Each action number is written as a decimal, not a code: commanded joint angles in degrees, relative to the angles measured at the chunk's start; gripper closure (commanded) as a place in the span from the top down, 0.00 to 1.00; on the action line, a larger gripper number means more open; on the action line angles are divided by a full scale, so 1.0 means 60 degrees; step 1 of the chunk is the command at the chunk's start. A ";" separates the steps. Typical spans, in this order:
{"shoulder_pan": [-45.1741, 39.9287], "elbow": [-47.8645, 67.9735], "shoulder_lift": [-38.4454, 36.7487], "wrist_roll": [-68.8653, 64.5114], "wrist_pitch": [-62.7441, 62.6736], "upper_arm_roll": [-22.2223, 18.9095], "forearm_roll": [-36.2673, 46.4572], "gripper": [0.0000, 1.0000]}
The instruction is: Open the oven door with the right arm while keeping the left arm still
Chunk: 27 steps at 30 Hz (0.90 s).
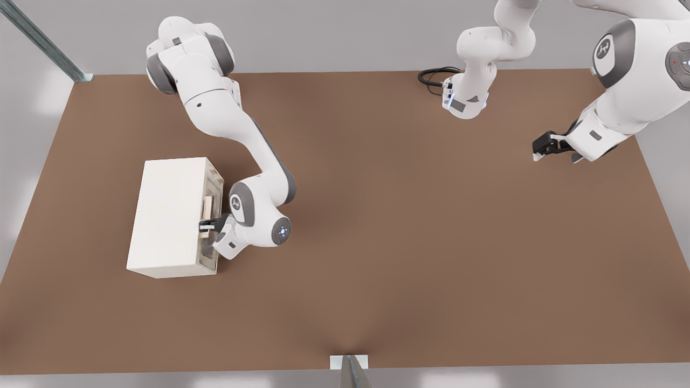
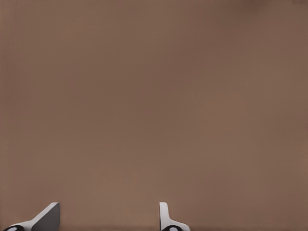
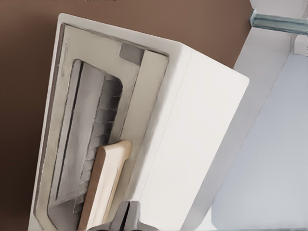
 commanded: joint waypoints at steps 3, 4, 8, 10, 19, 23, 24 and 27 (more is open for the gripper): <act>0.0014 -0.0160 0.0159 0.3914 -0.0104 -0.0003 0.0038 0.21; 0.0014 -0.0175 0.0174 0.3914 -0.0134 -0.0003 0.0052 0.21; 0.0072 -0.0248 0.0189 0.3841 -0.0368 0.0012 0.0082 0.21; 0.0058 -0.0380 0.0189 0.3593 -0.0368 0.0012 0.0038 0.21; 0.0087 -0.0483 0.0306 0.3548 -0.0280 0.0012 0.0008 0.21; 0.0102 0.0952 0.0233 0.3577 -0.0339 0.0481 0.0784 0.21; 0.0072 0.1289 0.0189 0.3621 -0.0266 0.0495 0.1018 0.21; -0.2181 0.0147 -0.2987 0.0024 0.0877 0.0481 0.4824 0.21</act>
